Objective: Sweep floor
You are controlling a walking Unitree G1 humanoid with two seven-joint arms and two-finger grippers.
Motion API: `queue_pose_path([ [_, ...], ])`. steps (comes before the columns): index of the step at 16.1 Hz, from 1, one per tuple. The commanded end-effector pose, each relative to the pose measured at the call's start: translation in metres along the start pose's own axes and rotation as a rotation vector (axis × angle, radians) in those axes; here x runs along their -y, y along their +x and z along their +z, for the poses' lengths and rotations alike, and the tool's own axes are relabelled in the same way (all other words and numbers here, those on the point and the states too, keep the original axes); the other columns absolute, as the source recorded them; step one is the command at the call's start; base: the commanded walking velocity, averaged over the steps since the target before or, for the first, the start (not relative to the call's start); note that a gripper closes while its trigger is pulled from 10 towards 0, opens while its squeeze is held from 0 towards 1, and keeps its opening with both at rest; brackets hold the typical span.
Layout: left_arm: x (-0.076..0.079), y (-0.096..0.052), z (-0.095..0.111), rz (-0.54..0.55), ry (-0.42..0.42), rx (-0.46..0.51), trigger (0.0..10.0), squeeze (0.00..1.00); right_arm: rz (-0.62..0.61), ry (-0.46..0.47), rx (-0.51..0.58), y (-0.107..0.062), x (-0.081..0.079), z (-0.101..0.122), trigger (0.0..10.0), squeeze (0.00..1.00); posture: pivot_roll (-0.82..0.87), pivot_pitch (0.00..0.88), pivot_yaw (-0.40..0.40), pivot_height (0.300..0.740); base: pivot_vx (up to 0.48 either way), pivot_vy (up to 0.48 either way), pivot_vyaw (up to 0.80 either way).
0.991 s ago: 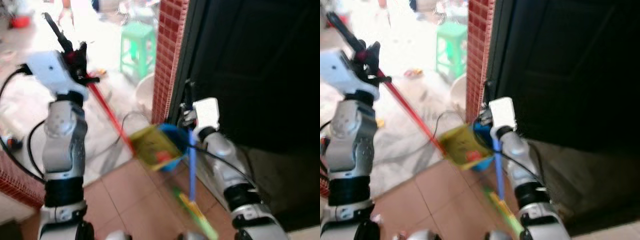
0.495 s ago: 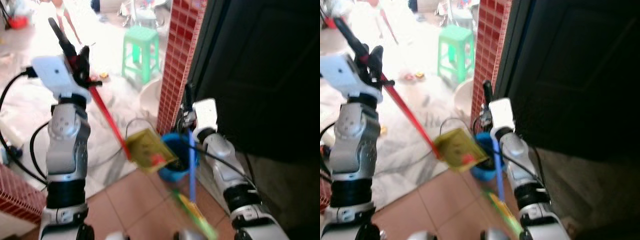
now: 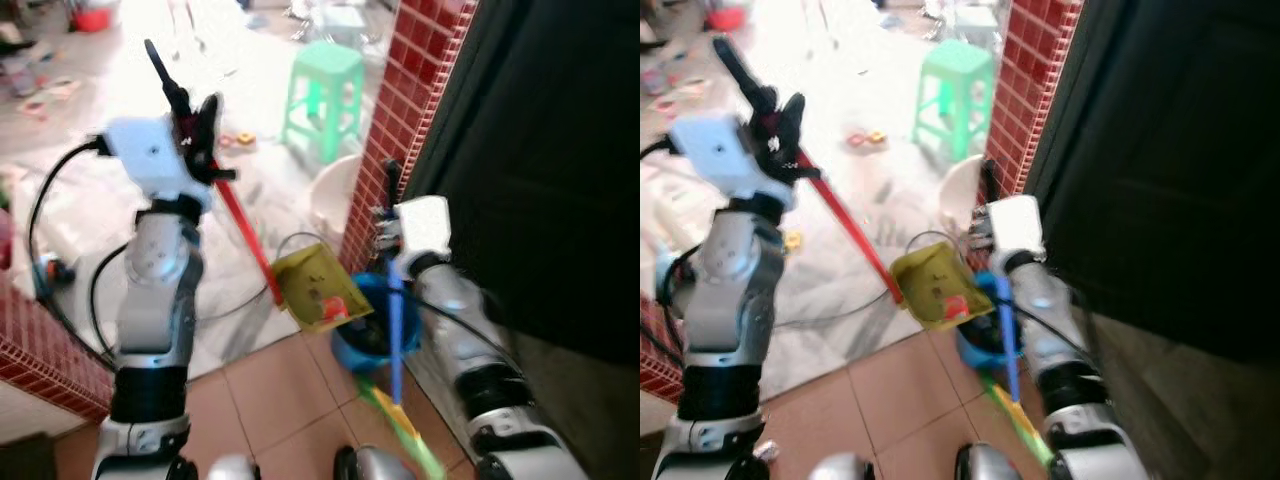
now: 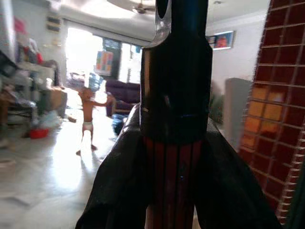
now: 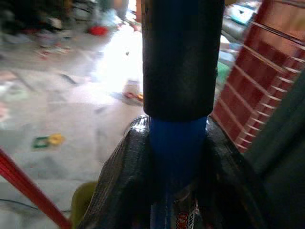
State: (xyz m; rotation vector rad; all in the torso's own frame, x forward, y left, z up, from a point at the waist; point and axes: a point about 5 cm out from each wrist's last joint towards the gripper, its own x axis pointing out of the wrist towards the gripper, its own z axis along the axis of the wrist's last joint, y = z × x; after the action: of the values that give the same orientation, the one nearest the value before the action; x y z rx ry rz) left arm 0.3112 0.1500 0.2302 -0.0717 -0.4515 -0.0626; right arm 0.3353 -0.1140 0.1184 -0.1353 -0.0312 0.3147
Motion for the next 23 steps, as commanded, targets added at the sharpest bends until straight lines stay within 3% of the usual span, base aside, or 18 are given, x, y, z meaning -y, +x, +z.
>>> queue_pose_path([
  [1,0.015,0.002,0.016,-0.077,0.034,0.087,10.0,0.0,-0.032,0.002,0.049,0.002,0.01,0.011,10.0,0.0,-0.07,0.047,-0.011,0.74,0.0,0.0,0.0],
  [6,0.04,0.002,0.01,-0.175,-0.007,0.086,10.0,0.0,-0.032,0.002,0.06,0.005,0.007,0.014,10.0,0.0,-0.07,0.043,-0.01,0.74,0.0,0.0,0.0],
  [12,0.073,-0.004,0.003,-0.37,0.011,0.102,10.0,0.0,-0.036,0.009,0.081,0.008,0.006,0.019,10.0,0.0,-0.07,0.041,-0.003,0.74,0.0,0.0,0.0],
  [16,0.108,-0.016,0.006,-0.716,0.083,0.152,10.0,0.0,-0.044,0.007,0.085,0.008,0.008,0.018,10.0,0.0,-0.06,0.032,0.002,0.74,0.0,0.0,0.0],
  [18,0.124,-0.027,0.005,-0.917,0.079,0.12,10.0,0.0,-0.043,0.008,0.087,0.008,0.007,0.018,10.0,0.0,-0.06,0.026,0.002,0.74,0.0,0.0,0.0],
  [22,0.135,-0.038,0.005,-1.105,0.095,0.104,10.0,0.0,-0.037,0.007,0.093,0.009,0.007,0.018,10.0,0.0,-0.06,0.022,-0.008,0.74,0.0,0.0,0.0],
  [23,0.138,-0.041,0.005,-1.169,0.143,0.109,10.0,0.0,-0.03,0.002,0.094,0.01,0.006,0.019,10.0,0.0,-0.06,0.021,-0.011,0.74,0.0,0.0,0.0],
])
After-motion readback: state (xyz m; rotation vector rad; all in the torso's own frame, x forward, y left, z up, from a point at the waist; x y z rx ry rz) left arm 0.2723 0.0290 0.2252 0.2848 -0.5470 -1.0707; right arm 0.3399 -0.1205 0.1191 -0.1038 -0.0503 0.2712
